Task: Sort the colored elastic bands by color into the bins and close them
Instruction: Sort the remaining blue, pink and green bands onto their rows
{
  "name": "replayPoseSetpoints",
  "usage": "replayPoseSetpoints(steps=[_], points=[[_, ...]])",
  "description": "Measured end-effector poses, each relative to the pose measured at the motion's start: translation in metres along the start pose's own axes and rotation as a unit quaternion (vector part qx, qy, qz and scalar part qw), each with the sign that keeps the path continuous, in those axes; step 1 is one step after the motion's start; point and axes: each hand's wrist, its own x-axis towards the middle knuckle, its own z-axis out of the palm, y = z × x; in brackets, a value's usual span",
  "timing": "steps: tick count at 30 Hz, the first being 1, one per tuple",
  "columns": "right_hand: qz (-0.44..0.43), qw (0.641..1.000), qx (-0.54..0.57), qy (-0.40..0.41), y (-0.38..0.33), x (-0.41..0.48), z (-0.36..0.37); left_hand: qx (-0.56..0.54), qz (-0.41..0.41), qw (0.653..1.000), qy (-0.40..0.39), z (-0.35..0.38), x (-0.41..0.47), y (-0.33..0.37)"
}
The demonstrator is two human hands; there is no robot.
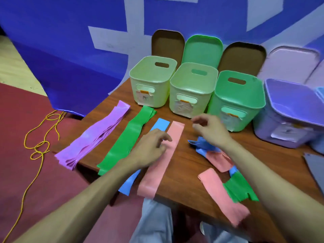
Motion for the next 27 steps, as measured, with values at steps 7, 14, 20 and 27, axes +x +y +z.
replayPoseSetpoints(steps=[7, 14, 20, 27], points=[[0.025, 0.985, -0.028, 0.168, 0.078, -0.095, -0.044, -0.021, -0.020, 0.996, -0.081, 0.063, 0.000, 0.049], [0.080, 0.960, 0.002, 0.269, 0.134, -0.147, -0.036, -0.019, -0.044, 0.999, 0.001, 0.124, -0.021, 0.080], [0.053, 0.959, 0.033, 0.276, 0.138, -0.149, -0.033, -0.201, -0.044, 0.976, 0.063, 0.128, -0.032, 0.082], [0.048, 0.956, 0.058, 0.283, 0.138, -0.149, -0.032, -0.340, -0.106, 0.924, 0.138, 0.119, -0.037, 0.082]])
